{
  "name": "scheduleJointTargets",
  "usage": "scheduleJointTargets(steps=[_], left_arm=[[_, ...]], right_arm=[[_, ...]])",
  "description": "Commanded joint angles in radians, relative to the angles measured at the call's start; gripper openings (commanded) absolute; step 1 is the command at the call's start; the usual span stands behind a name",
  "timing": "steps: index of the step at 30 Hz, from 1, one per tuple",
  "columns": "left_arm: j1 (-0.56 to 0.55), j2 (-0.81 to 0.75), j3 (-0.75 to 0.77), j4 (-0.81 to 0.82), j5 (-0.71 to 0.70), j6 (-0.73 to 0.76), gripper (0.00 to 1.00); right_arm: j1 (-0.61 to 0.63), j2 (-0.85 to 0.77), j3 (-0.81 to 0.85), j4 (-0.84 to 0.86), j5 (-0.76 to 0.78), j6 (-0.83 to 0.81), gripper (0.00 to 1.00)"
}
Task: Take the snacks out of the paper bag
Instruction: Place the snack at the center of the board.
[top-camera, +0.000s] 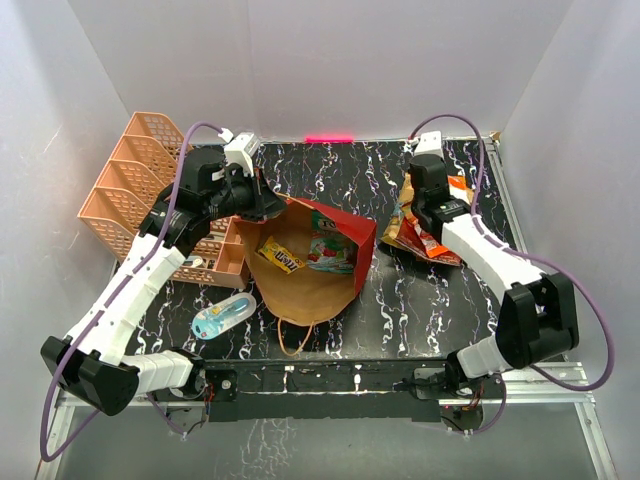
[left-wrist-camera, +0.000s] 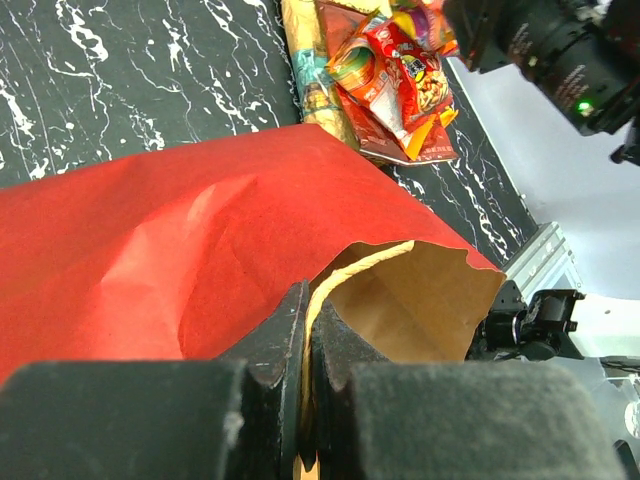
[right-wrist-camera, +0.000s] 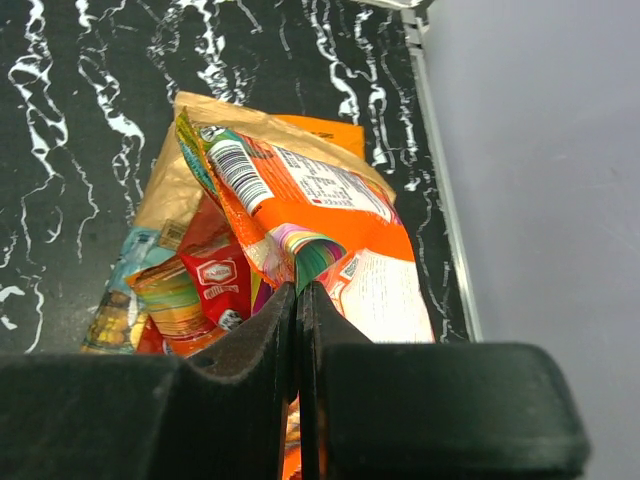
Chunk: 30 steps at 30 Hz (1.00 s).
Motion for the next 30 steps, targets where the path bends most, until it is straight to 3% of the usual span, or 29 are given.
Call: scheduleJointTargets(steps=[1, 12, 23, 30], left_arm=[[0.004, -0.01, 0.04, -0.011, 0.019, 0.014, 0.0], [0.004, -0.018, 0.04, -0.024, 0.015, 0.02, 0.0], [0.004, -0.016, 0.032, -0.021, 0.025, 0.011, 0.0], [0.004, -0.012, 0.015, 0.006, 0.043, -0.005, 0.0]], right_arm=[[0.0, 0.032, -0.02, 0.132, -0.05, 0.036, 0.07], [-0.008, 0.095, -0.17, 0.143, -0.122, 0.135, 0.07], [-0.031, -0.052, -0.244, 0.075, -0.065, 0.149, 0.07], [-0.032, -0.178, -0.294, -0.038, -0.136, 0.184, 0.07]])
